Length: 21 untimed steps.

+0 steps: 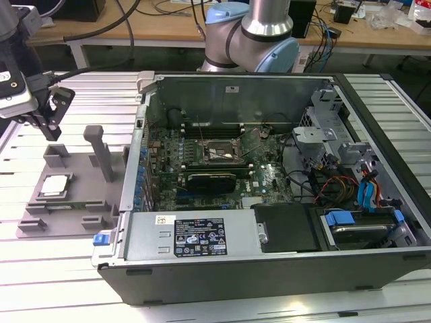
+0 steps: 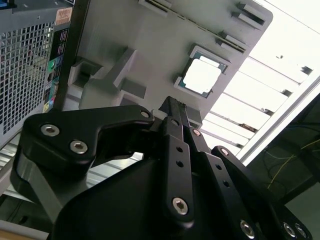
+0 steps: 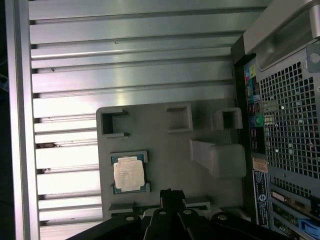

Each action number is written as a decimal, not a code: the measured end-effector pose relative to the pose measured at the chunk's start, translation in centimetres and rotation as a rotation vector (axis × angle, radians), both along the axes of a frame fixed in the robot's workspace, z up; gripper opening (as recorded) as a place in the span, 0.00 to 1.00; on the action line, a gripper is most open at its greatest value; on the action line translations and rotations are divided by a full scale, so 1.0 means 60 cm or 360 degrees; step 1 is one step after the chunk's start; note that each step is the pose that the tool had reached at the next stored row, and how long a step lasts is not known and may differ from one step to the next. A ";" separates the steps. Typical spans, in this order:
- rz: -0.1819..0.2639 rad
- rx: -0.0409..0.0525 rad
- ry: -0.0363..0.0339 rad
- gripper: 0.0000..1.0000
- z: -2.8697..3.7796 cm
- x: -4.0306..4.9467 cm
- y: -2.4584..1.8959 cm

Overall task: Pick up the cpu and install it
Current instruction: 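Pick up the cpu and move it towards the insertion slot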

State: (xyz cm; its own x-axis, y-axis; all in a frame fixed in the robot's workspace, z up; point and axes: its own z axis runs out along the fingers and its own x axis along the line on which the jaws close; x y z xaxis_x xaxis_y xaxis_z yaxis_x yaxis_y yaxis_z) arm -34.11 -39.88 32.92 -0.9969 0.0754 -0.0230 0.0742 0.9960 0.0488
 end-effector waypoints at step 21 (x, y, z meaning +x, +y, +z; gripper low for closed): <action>0.0000 0.0000 0.0000 0.11 -0.023 -0.016 0.0000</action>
